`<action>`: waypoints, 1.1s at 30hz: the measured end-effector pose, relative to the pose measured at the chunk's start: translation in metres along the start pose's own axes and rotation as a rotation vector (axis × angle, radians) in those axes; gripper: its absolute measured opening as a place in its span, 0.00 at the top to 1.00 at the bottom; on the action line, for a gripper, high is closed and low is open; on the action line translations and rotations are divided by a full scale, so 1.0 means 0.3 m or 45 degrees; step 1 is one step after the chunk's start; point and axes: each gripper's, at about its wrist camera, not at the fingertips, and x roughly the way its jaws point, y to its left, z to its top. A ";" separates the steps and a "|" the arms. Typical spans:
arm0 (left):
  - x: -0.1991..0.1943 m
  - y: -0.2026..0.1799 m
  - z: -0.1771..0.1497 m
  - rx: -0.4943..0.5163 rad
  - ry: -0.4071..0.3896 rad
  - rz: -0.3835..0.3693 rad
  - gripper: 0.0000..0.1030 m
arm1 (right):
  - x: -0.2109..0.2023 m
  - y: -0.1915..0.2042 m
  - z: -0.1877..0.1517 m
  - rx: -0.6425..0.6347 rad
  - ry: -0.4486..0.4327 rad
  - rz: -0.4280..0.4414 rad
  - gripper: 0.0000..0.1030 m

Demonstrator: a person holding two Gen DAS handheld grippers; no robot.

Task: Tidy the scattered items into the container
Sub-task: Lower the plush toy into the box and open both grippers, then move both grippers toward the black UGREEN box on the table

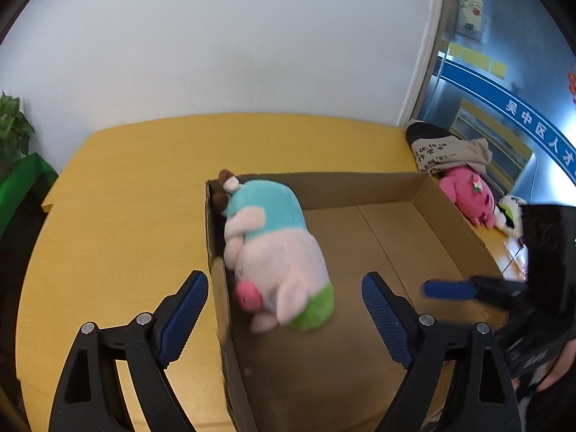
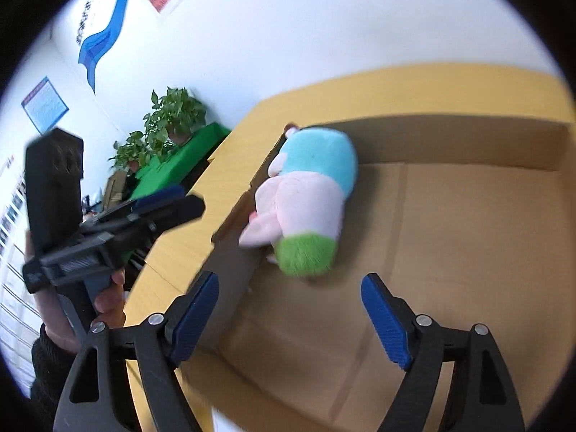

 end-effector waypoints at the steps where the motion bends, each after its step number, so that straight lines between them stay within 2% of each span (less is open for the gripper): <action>1: -0.023 -0.031 -0.033 0.027 -0.023 0.020 0.12 | -0.036 0.003 0.007 -0.018 -0.020 -0.034 0.20; 4: -0.083 -0.108 -0.122 0.087 -0.098 0.157 0.11 | -0.151 -0.017 -0.003 -0.114 -0.069 -0.183 0.20; 6: -0.121 -0.147 -0.168 0.059 -0.124 0.205 0.11 | -0.192 -0.026 -0.036 -0.139 -0.089 -0.288 0.20; 10: -0.201 -0.232 -0.238 -0.001 -0.194 0.174 0.03 | -0.312 -0.114 -0.182 -0.085 -0.121 -0.405 0.20; 12: -0.231 -0.286 -0.272 0.005 -0.212 0.170 0.02 | -0.324 -0.117 -0.211 -0.096 -0.144 -0.465 0.20; 19: -0.308 -0.413 -0.326 -0.043 -0.258 0.129 0.00 | -0.432 -0.100 -0.265 -0.138 -0.199 -0.473 0.20; 23: -0.335 -0.445 -0.343 -0.053 -0.263 0.118 0.00 | -0.463 -0.073 -0.273 -0.185 -0.218 -0.466 0.20; 33: -0.378 -0.491 -0.361 -0.047 -0.257 0.082 0.00 | -0.497 -0.073 -0.281 -0.178 -0.263 -0.438 0.20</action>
